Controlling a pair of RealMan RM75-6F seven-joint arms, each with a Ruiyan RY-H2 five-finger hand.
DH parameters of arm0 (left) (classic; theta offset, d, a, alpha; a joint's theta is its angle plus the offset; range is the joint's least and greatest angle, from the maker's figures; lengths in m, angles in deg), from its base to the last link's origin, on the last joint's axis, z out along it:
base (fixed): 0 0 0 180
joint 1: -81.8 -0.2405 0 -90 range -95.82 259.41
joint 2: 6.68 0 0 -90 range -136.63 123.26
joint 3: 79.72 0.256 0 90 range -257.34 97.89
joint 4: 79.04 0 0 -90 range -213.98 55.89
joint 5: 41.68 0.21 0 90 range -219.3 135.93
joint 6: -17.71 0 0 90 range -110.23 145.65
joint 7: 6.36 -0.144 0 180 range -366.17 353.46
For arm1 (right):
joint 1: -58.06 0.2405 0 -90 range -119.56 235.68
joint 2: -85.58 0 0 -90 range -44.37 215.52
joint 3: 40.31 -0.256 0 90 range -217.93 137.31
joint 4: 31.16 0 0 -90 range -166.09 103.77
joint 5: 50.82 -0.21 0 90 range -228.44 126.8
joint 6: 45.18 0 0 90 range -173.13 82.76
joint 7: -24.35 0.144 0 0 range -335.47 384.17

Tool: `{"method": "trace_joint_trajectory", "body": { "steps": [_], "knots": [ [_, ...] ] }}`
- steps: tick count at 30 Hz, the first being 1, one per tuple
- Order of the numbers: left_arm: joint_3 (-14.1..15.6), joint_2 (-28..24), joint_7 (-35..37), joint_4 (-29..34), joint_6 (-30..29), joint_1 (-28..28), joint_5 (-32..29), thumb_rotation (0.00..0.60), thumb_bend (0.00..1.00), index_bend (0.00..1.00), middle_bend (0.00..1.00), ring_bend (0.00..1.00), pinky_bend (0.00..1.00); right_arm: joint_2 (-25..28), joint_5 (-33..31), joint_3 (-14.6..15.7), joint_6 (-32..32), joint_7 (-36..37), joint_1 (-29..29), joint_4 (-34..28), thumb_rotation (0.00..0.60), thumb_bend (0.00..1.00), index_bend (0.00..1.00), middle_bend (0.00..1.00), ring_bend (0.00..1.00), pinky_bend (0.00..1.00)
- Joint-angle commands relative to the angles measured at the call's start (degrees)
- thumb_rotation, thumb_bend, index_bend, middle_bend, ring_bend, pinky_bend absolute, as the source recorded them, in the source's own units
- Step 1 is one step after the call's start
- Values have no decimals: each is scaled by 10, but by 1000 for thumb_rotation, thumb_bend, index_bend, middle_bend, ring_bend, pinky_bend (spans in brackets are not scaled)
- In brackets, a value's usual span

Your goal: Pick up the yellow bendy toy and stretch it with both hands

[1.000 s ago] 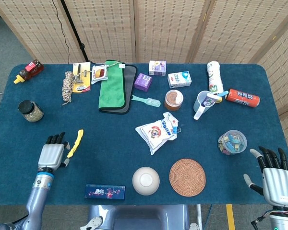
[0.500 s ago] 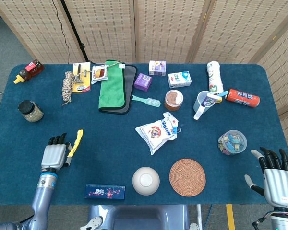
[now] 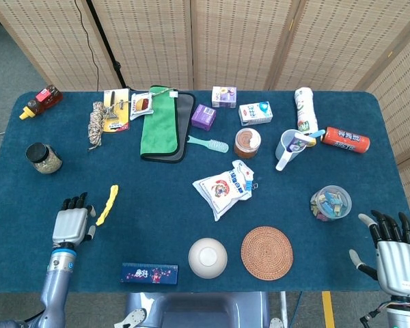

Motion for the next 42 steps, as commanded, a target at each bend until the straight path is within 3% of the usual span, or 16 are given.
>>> {"method": "trace_joint_trajectory", "body": {
  "steps": [1,13,22,29,42],
  "knots": [
    [-9,-8,11,-5,11,5,-5,542,362,345,77,87,75,2,-1,0,1,1,-1,0,600,277,230,155,161,23],
    [-43,-65,77,4,122,47,-50,535,359,24,69,92,75,1,-5,-2,-4,-1,0,1,600,277,228,155,162,23],
    [-49,-61,75,-14,163,86,-97,533,359,14,70,106,75,0,-7,-2,-2,-3,-2,0,600,278,227,155,162,23],
    [-47,-56,64,-17,171,112,-126,533,359,14,130,119,80,2,-5,-1,4,-3,-5,0,600,277,227,154,162,23],
    [-38,-49,73,0,168,136,-139,532,359,14,134,163,115,8,-1,1,15,8,-15,2,600,277,227,153,162,23]
  ]
}}
